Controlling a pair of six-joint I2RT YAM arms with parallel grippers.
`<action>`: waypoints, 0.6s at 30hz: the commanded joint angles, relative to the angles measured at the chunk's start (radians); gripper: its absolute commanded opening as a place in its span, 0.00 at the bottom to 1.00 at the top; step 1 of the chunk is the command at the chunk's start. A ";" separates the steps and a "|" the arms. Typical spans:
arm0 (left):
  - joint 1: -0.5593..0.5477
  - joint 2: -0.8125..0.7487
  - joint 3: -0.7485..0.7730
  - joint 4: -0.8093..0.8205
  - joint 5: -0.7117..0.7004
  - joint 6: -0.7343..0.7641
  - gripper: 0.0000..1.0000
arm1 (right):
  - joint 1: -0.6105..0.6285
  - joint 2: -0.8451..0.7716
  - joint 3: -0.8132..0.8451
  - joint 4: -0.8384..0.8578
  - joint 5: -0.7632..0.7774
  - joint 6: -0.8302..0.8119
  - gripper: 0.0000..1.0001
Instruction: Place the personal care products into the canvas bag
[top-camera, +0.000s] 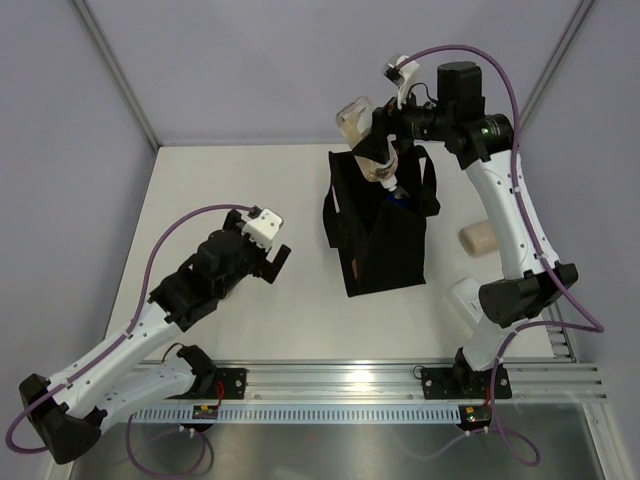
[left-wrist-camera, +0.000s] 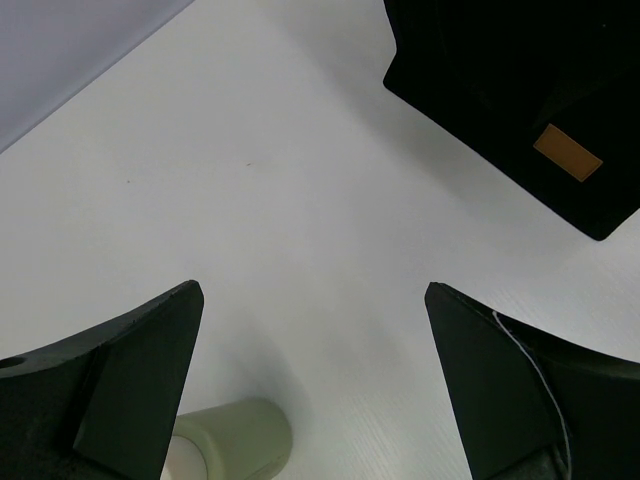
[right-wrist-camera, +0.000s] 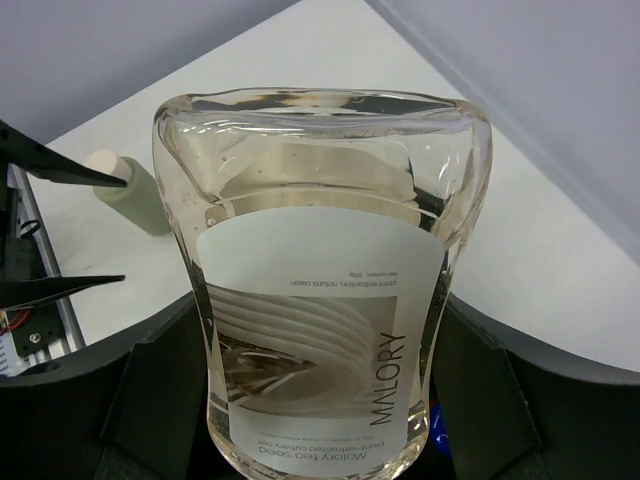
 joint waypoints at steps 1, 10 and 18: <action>0.004 0.001 -0.006 0.048 -0.022 0.021 0.99 | -0.022 -0.008 -0.075 0.224 -0.018 0.067 0.00; 0.004 -0.013 -0.003 0.045 -0.002 0.019 0.99 | -0.022 -0.052 -0.321 0.218 0.100 -0.034 0.00; 0.004 -0.015 0.004 0.043 0.032 0.016 0.99 | -0.007 -0.103 -0.351 -0.051 0.222 -0.200 0.00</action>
